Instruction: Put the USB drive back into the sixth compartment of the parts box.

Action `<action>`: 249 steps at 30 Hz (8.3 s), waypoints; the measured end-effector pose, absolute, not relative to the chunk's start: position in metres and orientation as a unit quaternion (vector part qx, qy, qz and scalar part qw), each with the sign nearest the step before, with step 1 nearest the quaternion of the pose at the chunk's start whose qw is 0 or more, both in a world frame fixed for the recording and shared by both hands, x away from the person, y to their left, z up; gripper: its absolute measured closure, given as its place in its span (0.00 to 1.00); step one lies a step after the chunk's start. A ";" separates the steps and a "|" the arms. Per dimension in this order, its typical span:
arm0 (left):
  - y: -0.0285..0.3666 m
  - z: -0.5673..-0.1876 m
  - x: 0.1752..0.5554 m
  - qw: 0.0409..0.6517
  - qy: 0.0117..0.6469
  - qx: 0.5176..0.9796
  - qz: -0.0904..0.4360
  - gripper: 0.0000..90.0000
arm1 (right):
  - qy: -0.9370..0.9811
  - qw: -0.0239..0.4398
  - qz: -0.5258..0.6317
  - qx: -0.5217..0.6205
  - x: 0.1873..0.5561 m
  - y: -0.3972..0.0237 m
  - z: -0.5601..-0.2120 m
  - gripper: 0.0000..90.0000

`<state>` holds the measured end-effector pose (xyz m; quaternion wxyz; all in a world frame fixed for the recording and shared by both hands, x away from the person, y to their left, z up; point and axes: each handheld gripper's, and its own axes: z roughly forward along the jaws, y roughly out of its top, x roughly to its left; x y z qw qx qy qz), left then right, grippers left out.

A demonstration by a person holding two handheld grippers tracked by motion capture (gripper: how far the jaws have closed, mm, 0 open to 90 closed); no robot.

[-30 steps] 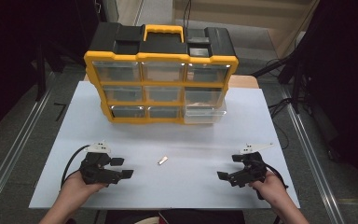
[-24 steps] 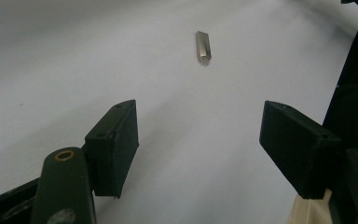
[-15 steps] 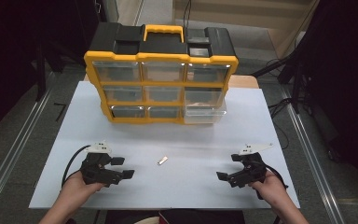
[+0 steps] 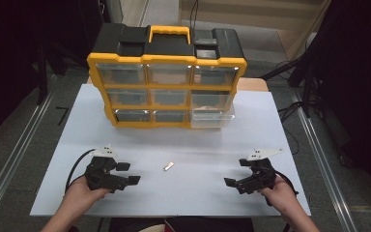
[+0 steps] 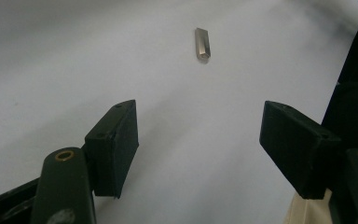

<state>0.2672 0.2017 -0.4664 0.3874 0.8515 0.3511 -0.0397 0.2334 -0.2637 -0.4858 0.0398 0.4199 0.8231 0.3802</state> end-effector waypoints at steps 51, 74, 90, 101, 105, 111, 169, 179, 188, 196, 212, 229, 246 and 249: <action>0.130 -0.444 0.306 0.392 0.296 0.870 -0.048 0.00 | 0.825 0.043 0.384 0.413 0.234 -0.262 -0.485 0.00; 0.104 -0.455 0.314 0.369 0.280 0.885 -0.042 0.01 | 0.825 0.040 0.381 0.414 0.234 -0.263 -0.485 0.00; 0.089 -0.464 0.320 0.347 0.286 0.892 -0.031 0.07 | 0.827 0.039 0.380 0.412 0.233 -0.264 -0.486 0.00; 0.083 -0.471 0.320 0.323 0.286 0.902 -0.023 0.07 | 0.827 0.037 0.378 0.415 0.234 -0.264 -0.486 0.00; 0.077 -0.476 0.320 0.319 0.288 0.903 -0.014 0.08 | 0.828 0.037 0.378 0.414 0.234 -0.263 -0.486 0.00; 0.073 -0.483 0.318 0.296 0.275 0.915 -0.010 0.09 | 0.829 0.039 0.376 0.413 0.233 -0.264 -0.486 0.00; 0.102 -0.469 0.314 0.320 0.304 0.897 0.004 0.89 | 0.831 0.040 0.383 0.402 0.233 -0.263 -0.486 0.00; 0.110 -0.459 0.314 0.333 0.297 0.895 -0.009 0.89 | 0.831 0.040 0.392 0.392 0.232 -0.261 -0.485 0.00; 0.110 -0.450 0.316 0.334 0.285 0.898 -0.013 0.89 | 0.833 0.040 0.391 0.389 0.232 -0.261 -0.485 0.00; 0.106 -0.431 0.316 0.352 0.273 0.895 -0.026 0.89 | 0.836 0.039 0.389 0.386 0.232 -0.260 -0.486 0.00; 0.089 -0.394 0.320 0.349 0.226 0.907 -0.060 0.89 | 0.837 0.042 0.394 0.377 0.231 -0.262 -0.485 0.00; 0.079 -0.348 0.328 0.366 0.195 0.908 -0.064 0.89 | 0.839 0.041 0.396 0.372 0.233 -0.260 -0.483 0.00; 0.060 -0.318 0.342 0.354 0.164 0.919 -0.051 0.89 | 0.837 0.042 0.400 0.371 0.237 -0.258 -0.482 0.00; 0.058 -0.313 0.345 0.355 0.157 0.920 -0.048 0.89 | 0.837 0.041 0.402 0.370 0.237 -0.257 -0.482 0.00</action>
